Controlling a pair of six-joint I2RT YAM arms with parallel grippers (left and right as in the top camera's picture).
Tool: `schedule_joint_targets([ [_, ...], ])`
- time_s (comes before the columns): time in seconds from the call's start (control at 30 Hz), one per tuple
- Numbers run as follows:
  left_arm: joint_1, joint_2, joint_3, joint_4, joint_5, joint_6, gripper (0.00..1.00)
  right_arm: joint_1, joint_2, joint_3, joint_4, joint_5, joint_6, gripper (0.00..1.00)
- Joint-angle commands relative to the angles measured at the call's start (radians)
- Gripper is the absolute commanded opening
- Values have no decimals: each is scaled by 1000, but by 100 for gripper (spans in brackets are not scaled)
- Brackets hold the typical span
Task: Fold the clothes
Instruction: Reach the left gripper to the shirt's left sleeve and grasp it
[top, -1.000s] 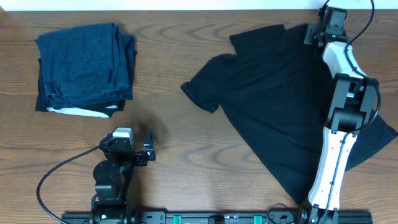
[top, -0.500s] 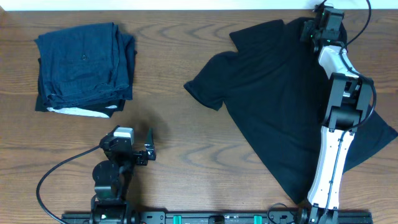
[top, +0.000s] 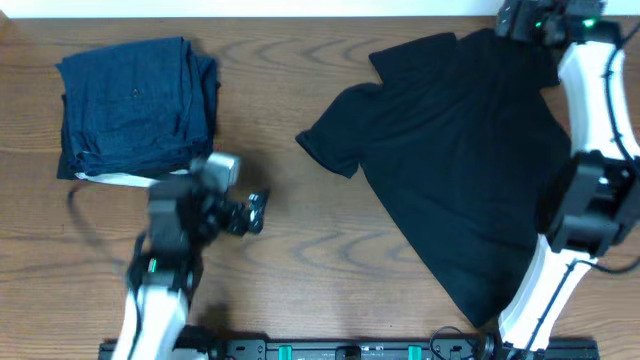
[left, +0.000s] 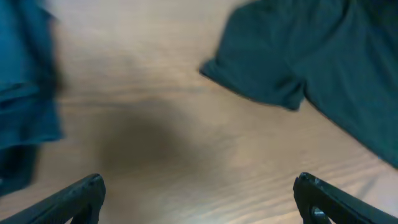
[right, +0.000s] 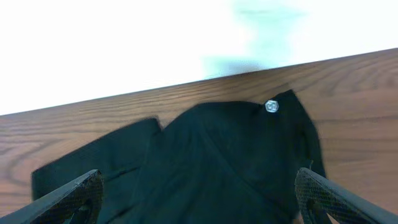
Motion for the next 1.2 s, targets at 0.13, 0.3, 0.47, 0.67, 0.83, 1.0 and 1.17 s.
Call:
schedule_joint_targets([
  [0.13, -187, 501, 294, 20, 43, 35, 98, -9, 33, -6, -138, -3, 9, 98],
  [0.3, -222, 640, 356, 190, 90, 6, 98, -8, 33, -6, -215, -3, 9, 99],
  [0.47, -222, 649, 356, 334, 111, 23, 93, -8, 33, -6, -239, -3, 9, 99],
  [0.67, -222, 704, 356, 360, 111, 137, 6, -8, 33, -6, -239, -3, 9, 99],
  [0.83, -222, 797, 356, 426, 110, 137, 6, -8, 33, -6, -239, -3, 9, 99],
  [1.0, -222, 838, 356, 463, 84, 137, 6, -8, 33, -6, -239, -3, 9, 99],
  [1.17, -222, 845, 356, 467, 19, 141, 6, -8, 33, -6, -239, -3, 9, 99],
])
